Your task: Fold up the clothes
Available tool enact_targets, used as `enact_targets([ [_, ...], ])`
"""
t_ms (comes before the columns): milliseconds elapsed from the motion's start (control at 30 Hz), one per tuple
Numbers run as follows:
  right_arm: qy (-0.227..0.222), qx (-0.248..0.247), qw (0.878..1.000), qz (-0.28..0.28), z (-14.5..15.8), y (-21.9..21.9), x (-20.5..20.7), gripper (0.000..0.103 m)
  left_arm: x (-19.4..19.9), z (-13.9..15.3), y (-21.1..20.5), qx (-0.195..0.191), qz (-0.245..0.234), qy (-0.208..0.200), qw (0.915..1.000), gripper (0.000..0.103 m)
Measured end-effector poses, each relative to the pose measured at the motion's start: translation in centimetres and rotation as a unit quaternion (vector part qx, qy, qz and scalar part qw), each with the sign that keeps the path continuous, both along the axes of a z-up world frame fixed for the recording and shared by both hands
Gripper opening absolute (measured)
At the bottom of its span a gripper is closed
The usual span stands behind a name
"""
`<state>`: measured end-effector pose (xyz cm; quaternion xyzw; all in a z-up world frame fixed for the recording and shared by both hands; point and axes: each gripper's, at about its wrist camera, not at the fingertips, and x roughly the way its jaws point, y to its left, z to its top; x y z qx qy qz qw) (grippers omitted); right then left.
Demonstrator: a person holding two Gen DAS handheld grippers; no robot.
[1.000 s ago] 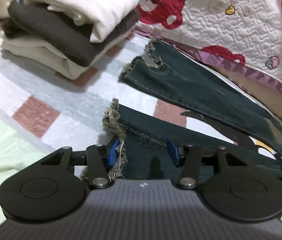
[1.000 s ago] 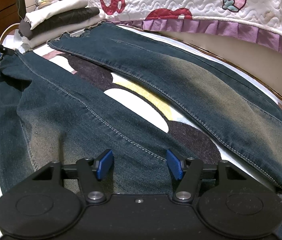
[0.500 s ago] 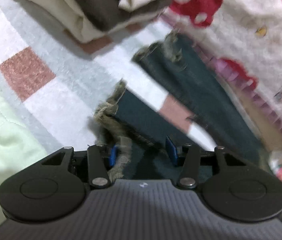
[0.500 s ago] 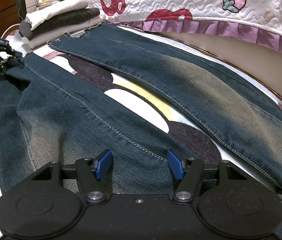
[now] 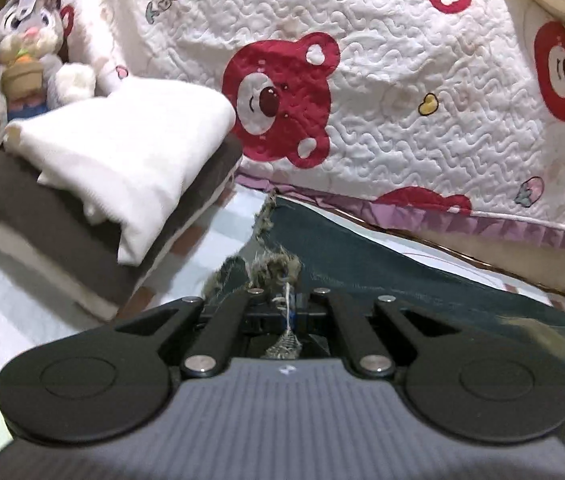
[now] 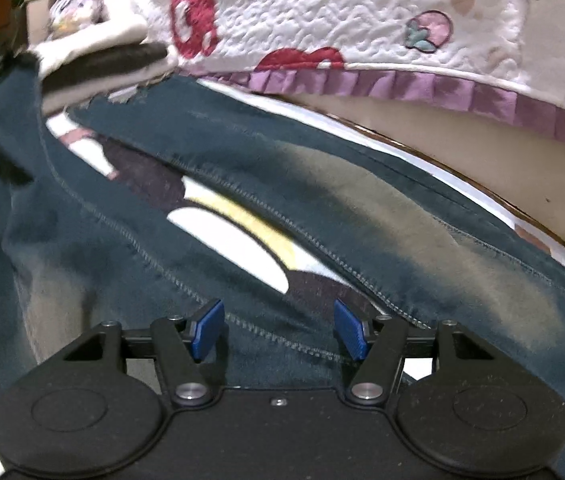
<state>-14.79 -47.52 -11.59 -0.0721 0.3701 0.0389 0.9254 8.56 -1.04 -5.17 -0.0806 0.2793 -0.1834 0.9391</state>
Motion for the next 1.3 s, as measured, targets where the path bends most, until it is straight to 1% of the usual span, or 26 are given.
enact_targets([
  [67, 0.001, -0.026, 1.000, -0.002, 0.1, -0.2, -0.5, 0.066, 0.5, -0.1, -0.2, -0.007, 0.004, 0.000, 1.0000, 0.001],
  [167, -0.020, -0.084, 0.995, -0.040, 0.7, -1.6, -1.5, 0.064, 0.9, 0.3, 0.2, -0.009, 0.022, -0.011, 0.9997, 0.001],
  [200, -0.020, -0.098, 0.994, -0.054, 1.0, -2.3, -1.6, 0.064, 0.9, 0.3, 0.3, -0.012, 0.028, -0.012, 0.9995, 0.001],
  [233, -0.019, -0.108, 0.992, -0.067, 1.3, -3.0, -1.7, 0.064, 1.0, 0.1, 0.5, -0.019, 0.033, -0.009, 0.9992, 0.001],
  [267, -0.018, -0.103, 0.992, -0.076, 1.7, -3.7, -1.9, 0.063, 1.0, 0.0, 0.7, -0.026, 0.038, -0.006, 0.9989, 0.001],
  [333, -0.021, -0.056, 0.995, -0.082, 2.7, -5.0, -2.0, 0.050, 1.1, -0.5, 1.0, -0.042, 0.045, 0.006, 0.9981, 0.001],
  [367, -0.021, -0.022, 0.997, -0.075, 3.1, -5.2, -1.9, 0.048, 1.1, -1.1, 1.1, -0.054, 0.042, 0.021, 0.9974, 0.001],
  [400, -0.021, 0.010, 0.998, -0.067, 3.4, -5.1, -1.7, 0.042, 1.0, -1.8, 1.1, -0.063, 0.038, 0.035, 0.9967, 0.001],
  [433, -0.017, 0.035, 0.998, -0.052, 3.5, -4.1, -1.2, 0.034, 0.8, -2.4, 1.1, -0.068, 0.033, 0.049, 0.9959, 0.001],
  [500, -0.010, 0.085, 0.996, -0.019, 3.8, -1.9, -0.1, 0.023, 0.3, -3.6, 0.8, -0.073, 0.029, 0.067, 0.9946, 0.001],
  [533, -0.010, 0.108, 0.994, 0.017, 3.9, 0.1, 0.7, 0.020, 0.0, -3.9, 0.9, -0.078, 0.028, 0.070, 0.9941, 0.001],
  [567, -0.010, 0.127, 0.990, 0.053, 4.1, 2.3, 1.5, 0.020, -0.2, -3.8, 1.2, -0.085, 0.028, 0.069, 0.9936, 0.001],
  [600, -0.011, 0.129, 0.988, 0.087, 4.2, 4.7, 2.6, 0.020, -0.4, -3.8, 1.5, -0.093, 0.028, 0.067, 0.9931, 0.001],
  [700, -0.006, 0.109, 0.979, 0.171, 4.3, 11.5, 6.4, 0.021, -1.0, -3.6, 2.4, -0.115, 0.026, 0.062, 0.9910, 0.001],
  [767, -0.003, 0.085, 0.972, 0.221, 4.1, 15.2, 9.0, 0.026, -1.5, -3.5, 2.9, -0.131, 0.025, 0.059, 0.9893, 0.001],
  [800, 0.001, 0.080, 0.967, 0.242, 3.9, 16.8, 10.4, 0.033, -1.7, -3.4, 3.2, -0.138, 0.025, 0.058, 0.9884, 0.001],
  [833, 0.011, 0.088, 0.960, 0.264, 3.7, 18.2, 11.8, 0.039, -1.9, -3.3, 3.5, -0.146, 0.024, 0.056, 0.9874, 0.001],
  [867, 0.020, 0.097, 0.953, 0.285, 3.5, 19.5, 13.3, 0.042, -2.1, -3.3, 3.8, -0.153, 0.024, 0.054, 0.9864, 0.001],
  [933, 0.035, 0.125, 0.940, 0.316, 2.7, 21.5, 15.7, 0.057, -2.1, -4.0, 4.4, -0.159, 0.028, 0.070, 0.9843, 0.001],
  [1000, 0.064, 0.131, 0.929, 0.339, 1.5, 23.8, 17.8, 0.058, -2.1, -5.0, 4.9, -0.162, 0.033, 0.093, 0.9818, 0.001],
  [1067, 0.092, 0.118, 0.920, 0.362, -0.1, 26.3, 19.5, 0.058, -2.1, -6.1, 5.4, -0.151, 0.038, 0.115, 0.9810, 0.001],
  [1100, 0.090, 0.115, 0.920, 0.364, -0.3, 26.6, 19.6, 0.058, -2.2, -6.7, 5.7, -0.149, 0.040, 0.126, 0.9800, 0.001],
  [1200, 0.082, 0.106, 0.919, 0.370, -1.0, 27.6, 19.8, 0.059, -2.7, -8.5, 6.8, -0.160, 0.046, 0.155, 0.9737, 0.001],
  [1233, 0.080, 0.103, 0.919, 0.372, -1.2, 27.9, 19.9, 0.059, -2.8, -8.8, 6.9, -0.153, 0.043, 0.161, 0.9741, 0.001],
  [1267, 0.077, 0.100, 0.919, 0.374, -1.5, 28.2, 20.0, 0.059, -2.8, -8.8, 6.7, -0.136, 0.034, 0.161, 0.9770, 0.001],
  [1300, 0.075, 0.097, 0.919, 0.375, -1.7, 28.5, 20.1, 0.057, -2.9, -8.8, 6.5, -0.118, 0.025, 0.162, 0.9795, 0.003],
])
